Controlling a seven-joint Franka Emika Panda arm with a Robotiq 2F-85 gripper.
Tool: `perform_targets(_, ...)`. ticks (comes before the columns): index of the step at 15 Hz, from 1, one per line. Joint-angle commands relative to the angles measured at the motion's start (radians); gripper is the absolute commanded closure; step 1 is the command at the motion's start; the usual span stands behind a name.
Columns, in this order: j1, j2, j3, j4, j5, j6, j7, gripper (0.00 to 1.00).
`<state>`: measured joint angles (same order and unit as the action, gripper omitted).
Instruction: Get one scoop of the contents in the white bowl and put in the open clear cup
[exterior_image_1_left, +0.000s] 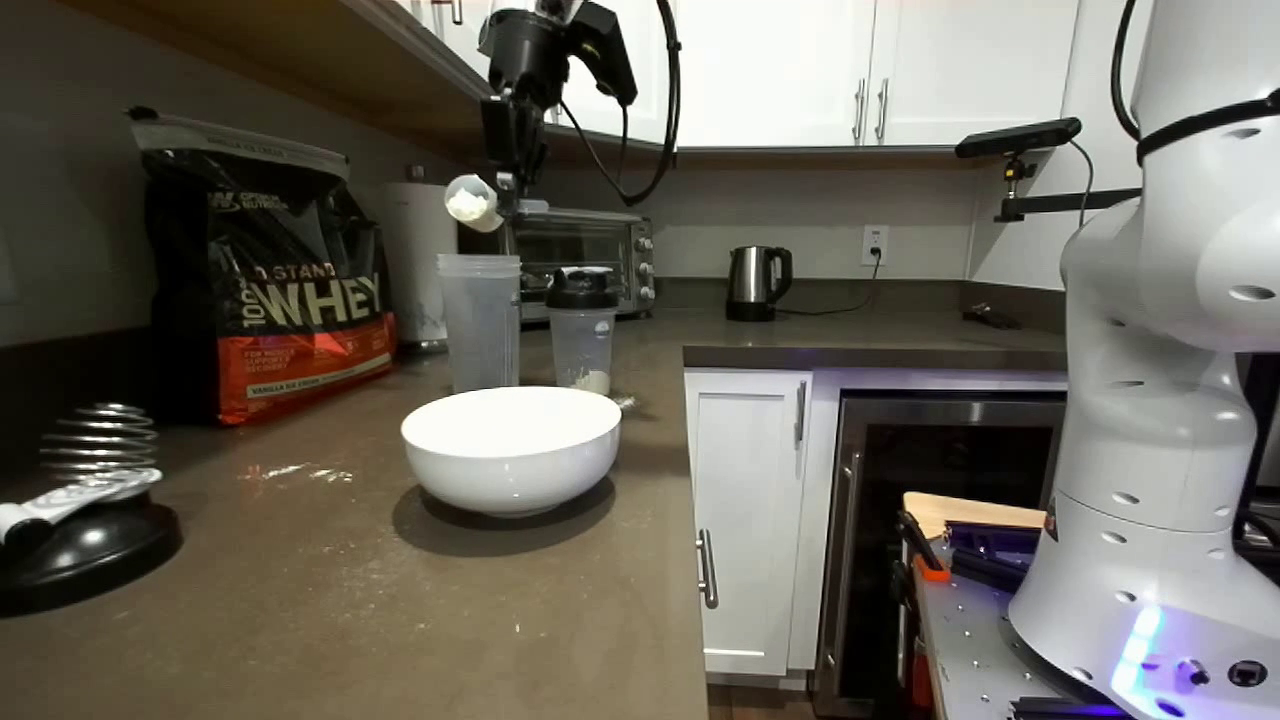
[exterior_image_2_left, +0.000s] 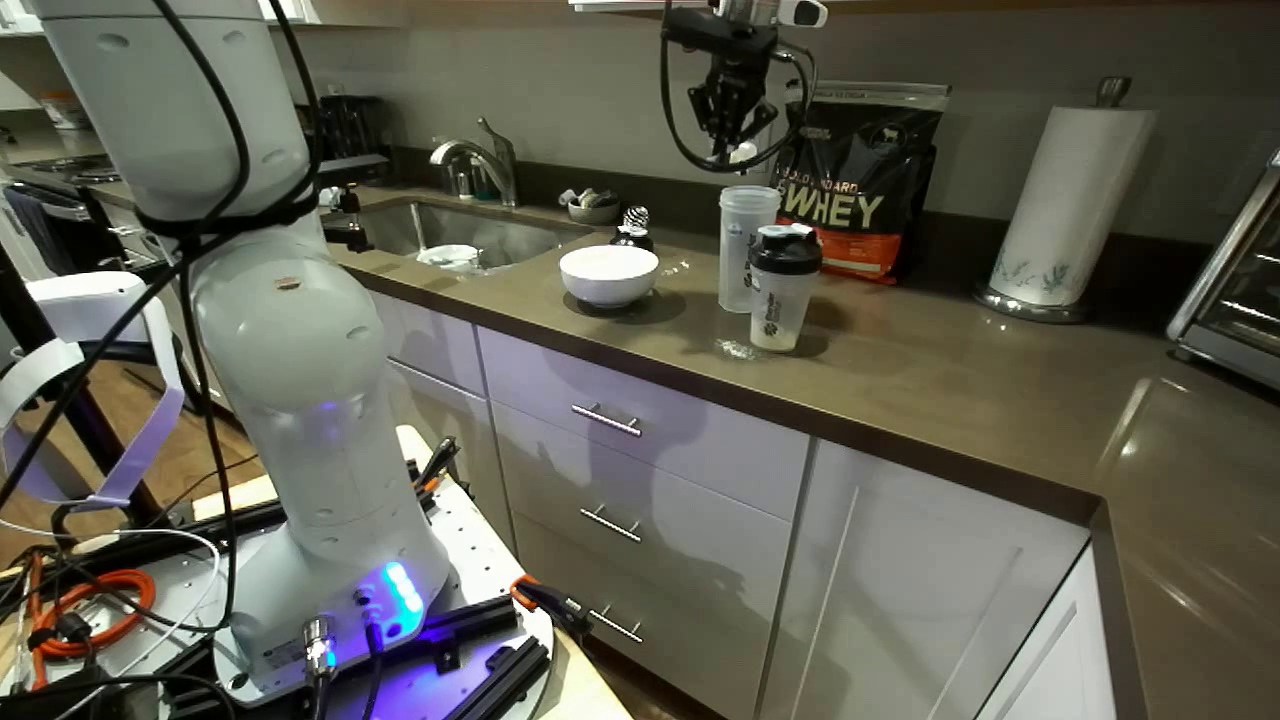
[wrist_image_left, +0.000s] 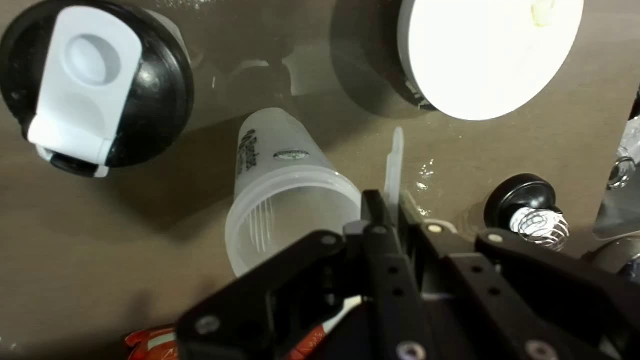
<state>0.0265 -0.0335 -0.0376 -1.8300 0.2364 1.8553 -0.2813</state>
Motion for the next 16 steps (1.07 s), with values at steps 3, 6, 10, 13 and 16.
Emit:
perform_targets(3,-0.017,0.021,0.004,0.022,-0.043,0.007,0.044,0.98)
perform_targets(6,-0.019,0.021,0.003,0.021,-0.051,0.015,0.05,0.98)
perform_targets(10,-0.02,0.025,0.005,0.017,-0.085,0.041,0.069,0.98)
perform_targets(13,-0.019,0.03,0.007,0.008,-0.111,0.071,0.083,0.98)
perform_targets(16,-0.018,0.034,0.01,0.0,-0.139,0.093,0.097,0.98)
